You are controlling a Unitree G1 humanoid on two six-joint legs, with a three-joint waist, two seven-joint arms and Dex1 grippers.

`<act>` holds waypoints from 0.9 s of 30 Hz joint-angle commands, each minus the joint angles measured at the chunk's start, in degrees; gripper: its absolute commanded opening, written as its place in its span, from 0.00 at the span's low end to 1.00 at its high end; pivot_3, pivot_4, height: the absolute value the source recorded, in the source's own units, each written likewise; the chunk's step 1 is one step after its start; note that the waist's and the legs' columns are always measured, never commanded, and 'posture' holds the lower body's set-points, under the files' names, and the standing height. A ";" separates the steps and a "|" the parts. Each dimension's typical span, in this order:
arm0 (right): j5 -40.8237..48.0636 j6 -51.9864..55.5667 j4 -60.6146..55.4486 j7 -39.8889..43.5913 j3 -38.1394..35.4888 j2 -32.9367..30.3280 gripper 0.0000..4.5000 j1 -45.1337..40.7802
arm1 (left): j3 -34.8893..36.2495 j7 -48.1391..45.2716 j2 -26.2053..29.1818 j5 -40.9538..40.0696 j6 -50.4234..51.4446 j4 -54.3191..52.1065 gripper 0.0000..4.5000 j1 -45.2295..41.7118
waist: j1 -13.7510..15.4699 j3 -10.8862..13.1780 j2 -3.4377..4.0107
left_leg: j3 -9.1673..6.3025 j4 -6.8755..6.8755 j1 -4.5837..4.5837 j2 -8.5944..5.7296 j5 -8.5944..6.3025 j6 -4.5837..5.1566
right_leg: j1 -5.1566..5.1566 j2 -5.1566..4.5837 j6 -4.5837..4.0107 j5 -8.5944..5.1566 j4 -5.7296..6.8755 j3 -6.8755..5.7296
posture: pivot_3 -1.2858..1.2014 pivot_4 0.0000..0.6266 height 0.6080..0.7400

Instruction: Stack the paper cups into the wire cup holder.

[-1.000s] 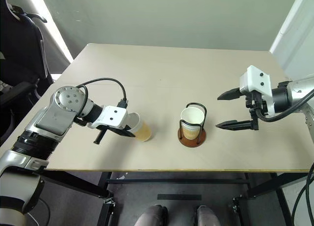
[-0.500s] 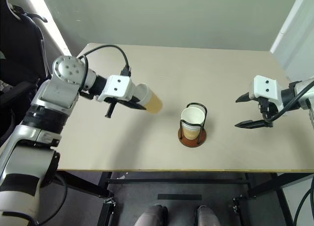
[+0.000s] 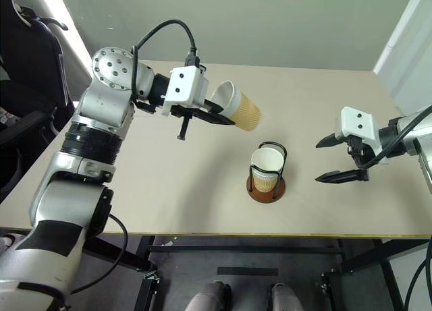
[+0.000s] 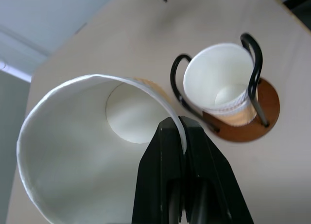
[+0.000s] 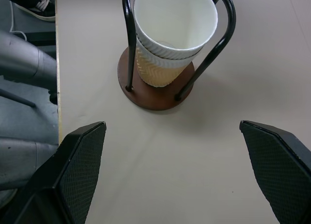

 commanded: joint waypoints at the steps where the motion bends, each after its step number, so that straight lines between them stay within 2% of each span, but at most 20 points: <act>1: 0.75 0.75 -2.09 -1.01 -2.70 -0.86 1.00 -0.14 | 2.29 -0.31 -0.50 -2.18 1.45 -0.41 0.00 -1.65 | -0.03 0.00 0.00 | 0.00 0.00 0.00 0.00 0.00 0.00 | 0.00 0.00 0.01 0.00 0.00 0.00 | 0.52 0.24 1.00; 8: 0.84 1.45 -3.02 -1.75 -3.23 -1.23 1.00 1.25 | 1.31 -3.39 -1.81 -4.98 7.10 -5.06 0.00 0.02 | 0.21 0.00 0.00 | 0.02 0.11 -0.03 -0.01 -0.02 0.04 | 0.06 0.00 0.11 0.05 -0.05 0.00 | 0.52 0.24 1.00; 15: 0.73 1.23 -2.97 -2.09 -3.51 -1.31 1.00 1.89 | 0.20 -5.18 -1.40 -3.78 6.05 -4.98 0.00 0.60 | 0.20 0.00 0.00 | 0.03 0.11 0.00 0.00 -0.02 0.05 | 0.06 0.00 0.13 0.05 -0.03 0.00 | 0.52 0.24 1.00; 27: 0.80 1.53 -4.01 -3.45 -3.72 -1.16 1.00 2.92 | -2.46 -5.62 -1.93 -6.22 8.51 -6.69 0.00 2.33 | 0.26 0.00 0.00 | 0.03 0.14 0.00 0.00 -0.03 0.05 | 0.10 0.00 0.16 0.06 -0.04 0.00 | 0.52 0.24 1.00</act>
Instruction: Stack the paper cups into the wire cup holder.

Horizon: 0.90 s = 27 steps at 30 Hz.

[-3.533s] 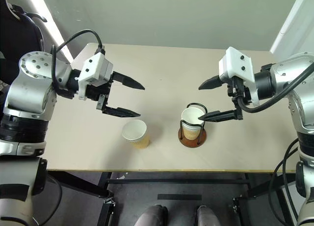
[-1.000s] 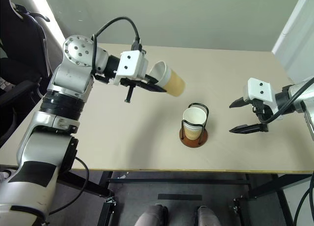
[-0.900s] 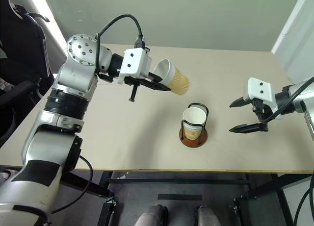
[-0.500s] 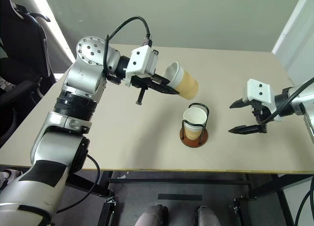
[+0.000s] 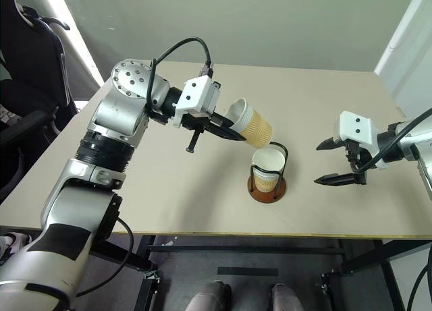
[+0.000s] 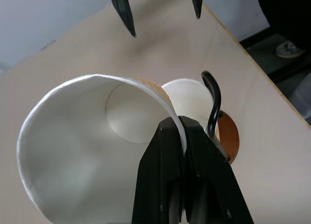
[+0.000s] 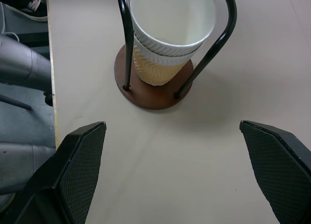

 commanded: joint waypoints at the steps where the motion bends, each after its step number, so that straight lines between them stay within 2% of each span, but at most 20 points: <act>1: 0.76 0.15 -1.56 -0.77 -2.80 -0.97 1.00 -0.06 | -0.45 -2.28 -0.17 -0.92 -0.10 -1.52 0.00 -0.19 | -0.02 0.00 0.00 | 0.00 0.01 0.00 0.00 0.00 0.00 | 0.00 0.00 0.00 0.00 0.00 0.00 | 0.52 0.24 1.00; 12: 1.25 0.51 -2.77 -2.10 -3.80 -0.91 1.00 1.90 | -5.91 -2.28 0.25 -2.61 -2.32 -0.11 0.00 -1.62 | 0.05 0.00 0.00 | 0.00 0.03 0.02 0.00 0.00 0.00 | 0.02 0.00 0.03 0.01 0.01 0.00 | 0.52 0.24 1.00; 27: 1.64 -0.03 -3.40 -3.43 -4.42 -1.18 1.00 3.74 | -5.25 -2.28 -2.82 0.37 -8.13 4.56 0.00 -2.13 | 0.08 0.00 0.00 | 0.02 0.05 0.01 0.00 0.00 0.01 | 0.06 0.00 0.10 0.00 -0.01 0.01 | 0.52 0.24 1.00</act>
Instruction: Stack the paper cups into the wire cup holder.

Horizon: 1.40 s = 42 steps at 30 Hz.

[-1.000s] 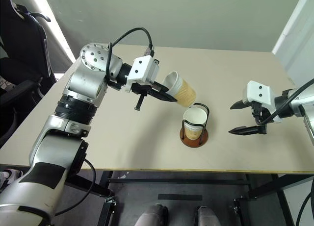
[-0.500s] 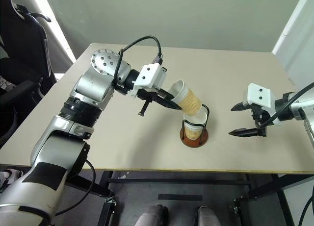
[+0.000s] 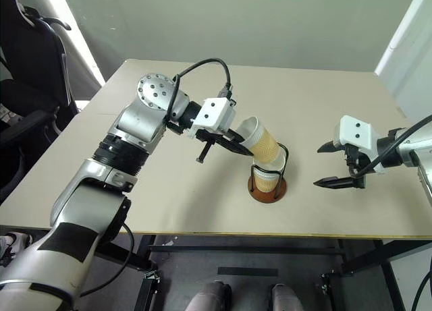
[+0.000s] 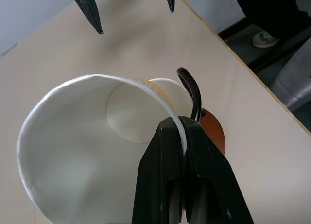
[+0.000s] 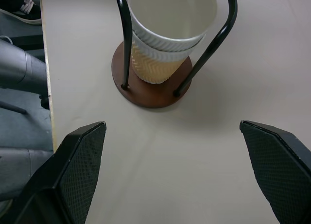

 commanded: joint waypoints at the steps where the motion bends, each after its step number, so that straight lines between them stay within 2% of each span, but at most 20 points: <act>1: 0.73 -0.47 -1.74 -0.57 -2.87 -1.01 1.00 -0.12 | 1.04 -2.15 -0.25 0.16 -1.68 -0.17 0.00 -1.79 | -0.01 0.00 0.00 | 0.00 0.00 0.00 0.00 0.00 0.00 | 0.00 0.00 0.00 0.00 0.00 0.00 | 0.52 0.24 1.00; 10: 0.88 -0.38 -2.41 -0.99 -3.55 -1.41 1.00 1.02 | -2.11 -2.15 0.73 0.83 -5.32 2.08 0.00 -3.28 | 0.01 0.00 0.00 | 0.00 0.01 0.00 0.00 -0.01 0.02 | 0.02 0.00 0.03 -0.01 -0.01 0.00 | 0.52 0.24 1.00; 26: 0.88 -0.17 -2.89 -1.62 -3.58 -1.90 1.00 1.69 | -5.24 -2.15 0.08 -1.64 -5.08 5.04 0.00 -5.18 | 0.02 0.00 0.00 | 0.00 0.01 0.00 0.00 -0.02 0.03 | 0.02 0.00 0.06 -0.03 -0.01 0.00 | 0.52 0.24 1.00; 29: 0.90 -0.22 -2.75 -1.56 -3.68 -2.16 1.00 1.75 | -6.33 -2.15 0.16 -2.32 -4.77 5.30 0.14 -6.12 | 0.02 0.00 0.00 | 0.01 0.01 0.00 0.00 -0.02 0.03 | 0.02 0.00 0.08 -0.03 -0.01 0.00 | 0.52 0.24 1.00; 34: 1.60 -0.16 -1.88 -1.42 -4.04 -1.84 1.00 0.00 | -5.61 -2.15 -0.70 -1.80 -6.36 8.00 0.52 -8.20 | 0.04 0.00 0.00 | 0.01 0.02 -0.02 0.00 -0.02 0.04 | 0.03 0.00 0.09 -0.04 -0.01 0.00 | 0.52 0.24 1.00; 40: 2.84 -0.05 2.79 -0.55 -4.52 -1.69 1.00 -7.98 | -3.85 -2.15 -1.76 -0.32 -8.28 10.98 0.99 -9.12 | -0.04 0.00 0.00 | 0.05 0.01 0.00 -0.01 -0.03 0.05 | 0.01 0.00 0.13 -0.07 -0.01 0.04 | 0.52 0.24 1.00; 42: 2.54 -0.56 3.98 -0.17 -4.35 -1.78 1.00 -9.41 | -3.38 -2.15 -1.97 0.17 -8.80 11.55 1.00 -9.18 | 0.02 0.00 0.00 | 0.04 0.00 0.00 0.00 -0.04 0.06 | 0.02 0.00 0.15 -0.08 -0.02 0.03 | 0.52 0.24 1.00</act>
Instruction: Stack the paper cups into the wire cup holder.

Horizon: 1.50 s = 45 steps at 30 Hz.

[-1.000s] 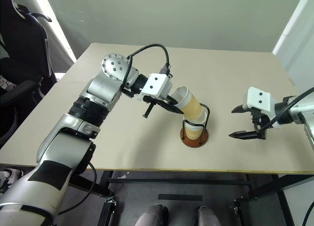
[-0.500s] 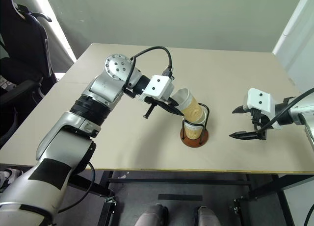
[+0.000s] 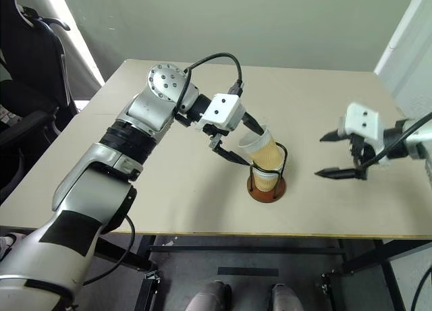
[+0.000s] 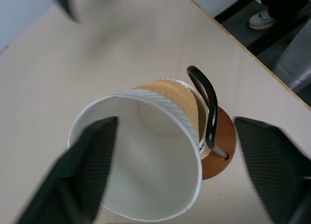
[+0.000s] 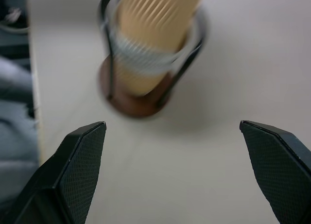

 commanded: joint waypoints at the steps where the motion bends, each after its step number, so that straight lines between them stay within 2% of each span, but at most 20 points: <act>1: 0.38 -0.66 1.88 0.67 -2.02 -0.69 1.00 -2.77 | 2.75 -2.07 -0.32 0.70 -1.69 0.86 1.00 -1.86 | 0.09 0.00 0.00 | 0.00 0.01 0.00 0.00 -0.01 0.02 | 0.01 0.00 0.01 -0.01 0.00 0.00 | 0.52 0.24 1.00; 6: -0.37 -1.58 3.55 0.71 -2.03 -0.96 1.00 -4.80 | 4.87 -2.07 -1.75 1.67 -2.43 2.37 1.00 -2.13 | 0.26 0.00 0.00 | 0.01 0.01 -0.06 -0.01 -0.03 0.06 | -0.02 -0.02 0.02 -0.01 -0.03 0.01 | 0.52 0.24 1.00; 15: 0.53 -0.70 2.17 0.77 -3.29 -2.38 1.00 -3.61 | 9.63 -1.30 -6.87 1.38 -0.10 2.56 1.00 -2.20 | 0.38 0.00 0.00 | 0.05 0.03 -0.04 -0.02 -0.03 0.06 | 0.00 -0.03 0.03 -0.01 -0.02 0.01 | 0.52 0.24 1.00; 27: 1.10 0.16 1.30 1.11 -4.67 -4.23 1.00 -2.91 | 10.95 -1.84 -8.67 3.02 -0.80 3.29 1.00 -2.49 | 0.40 0.00 0.00 | 0.07 0.05 -0.03 -0.02 -0.04 0.06 | 0.01 -0.03 0.05 -0.02 0.00 0.02 | 0.52 0.24 1.00; 31: 1.07 -0.02 1.16 1.30 -4.57 -4.09 1.00 -2.78 | 12.03 -1.65 -7.74 2.62 0.56 3.13 1.00 -2.51 | 0.39 0.00 0.00 | 0.08 0.05 -0.03 -0.01 -0.04 0.07 | 0.00 -0.03 0.06 -0.02 0.01 0.02 | 0.52 0.24 1.00; 36: 0.93 -0.77 1.03 1.19 -3.79 -2.75 1.00 -1.48 | 15.97 -0.11 -5.47 0.01 7.84 0.67 1.00 -1.70 | 0.34 0.00 0.00 | 0.09 0.04 -0.02 -0.01 -0.04 0.07 | 0.00 -0.03 0.07 -0.02 0.01 0.02 | 0.52 0.24 1.00; 40: -0.27 -1.85 3.03 1.18 -1.96 -0.81 1.00 -1.49 | 21.20 4.87 -0.82 -2.01 13.79 -3.12 1.00 1.92 | 0.17 0.00 0.01 | 0.10 0.05 0.00 -0.01 -0.04 0.07 | 0.00 -0.03 0.08 -0.03 0.00 0.03 | 0.52 0.24 1.00; 45: -4.07 -5.99 10.94 -2.65 -1.01 3.37 1.00 -3.82 | 26.36 11.99 3.49 -3.32 19.53 -8.39 1.00 7.32 | -0.15 -0.01 0.02 | 0.12 0.08 0.07 -0.01 0.01 0.08 | 0.01 -0.03 0.07 -0.02 0.07 0.04 | 0.52 0.24 1.00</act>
